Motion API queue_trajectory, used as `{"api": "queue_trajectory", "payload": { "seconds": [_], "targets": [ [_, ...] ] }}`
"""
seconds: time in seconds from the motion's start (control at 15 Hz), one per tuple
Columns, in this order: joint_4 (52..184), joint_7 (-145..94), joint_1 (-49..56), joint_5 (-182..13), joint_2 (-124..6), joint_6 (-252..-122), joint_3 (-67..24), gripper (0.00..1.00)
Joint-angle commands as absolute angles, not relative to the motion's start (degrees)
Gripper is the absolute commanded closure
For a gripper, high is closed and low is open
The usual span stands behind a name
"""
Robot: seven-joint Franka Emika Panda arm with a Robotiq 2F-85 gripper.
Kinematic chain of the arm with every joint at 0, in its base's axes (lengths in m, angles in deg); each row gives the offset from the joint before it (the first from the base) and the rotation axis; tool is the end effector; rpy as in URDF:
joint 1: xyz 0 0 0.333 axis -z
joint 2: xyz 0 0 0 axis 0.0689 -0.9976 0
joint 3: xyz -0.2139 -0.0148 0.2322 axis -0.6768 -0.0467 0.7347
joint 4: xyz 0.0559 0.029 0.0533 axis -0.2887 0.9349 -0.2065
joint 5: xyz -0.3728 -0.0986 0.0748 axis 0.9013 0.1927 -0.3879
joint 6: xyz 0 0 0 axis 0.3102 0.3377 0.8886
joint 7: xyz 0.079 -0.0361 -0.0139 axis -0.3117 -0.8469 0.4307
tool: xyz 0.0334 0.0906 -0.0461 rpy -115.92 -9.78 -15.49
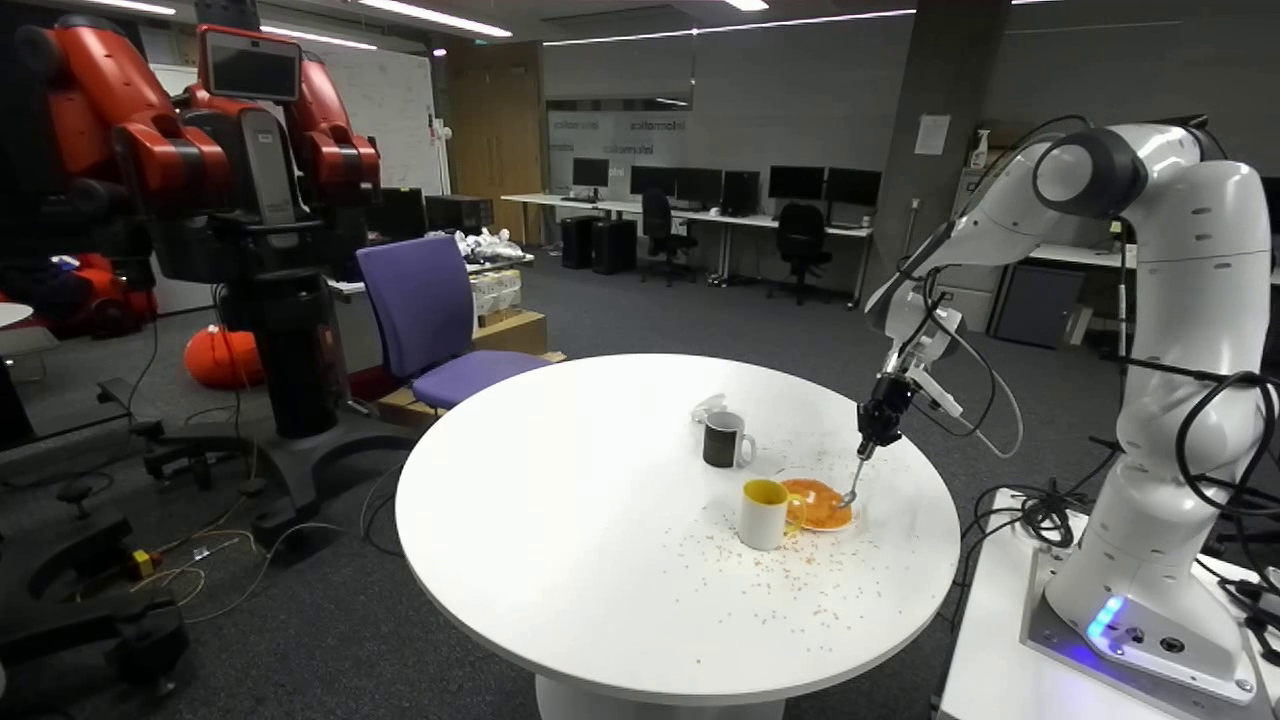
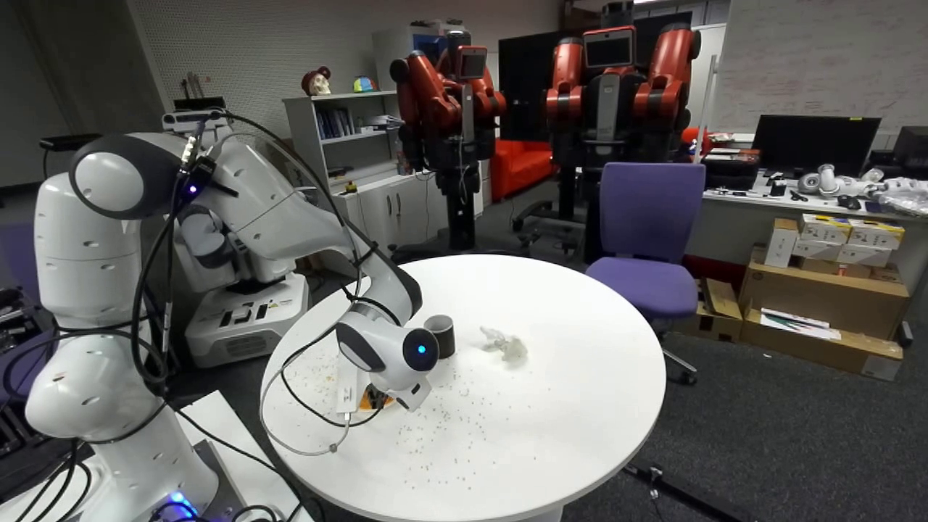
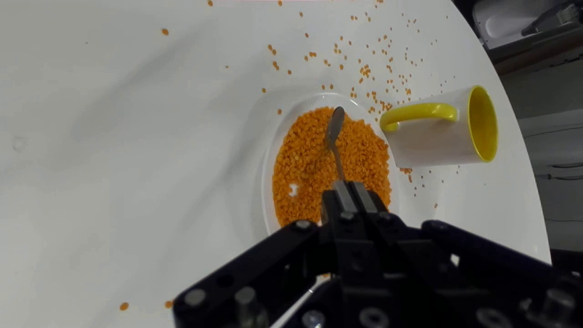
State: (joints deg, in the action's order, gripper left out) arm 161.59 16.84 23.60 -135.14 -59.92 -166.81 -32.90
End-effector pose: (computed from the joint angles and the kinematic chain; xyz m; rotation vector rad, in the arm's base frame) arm 0.3807 -0.2189 0.1753 -2.2566 0.6717 0.2129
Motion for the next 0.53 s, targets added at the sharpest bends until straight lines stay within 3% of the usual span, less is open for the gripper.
{"api": "queue_trajectory", "payload": {
  "seconds": [0.0, 0.47],
  "targets": [
    [158.3, 14.0, 24.5, -136.0, -62.6, -162.9, -31.6, 0.99],
    [156.2, 9.5, 24.6, -134.2, -64.4, -158.9, -31.6, 0.99]
  ]
}}
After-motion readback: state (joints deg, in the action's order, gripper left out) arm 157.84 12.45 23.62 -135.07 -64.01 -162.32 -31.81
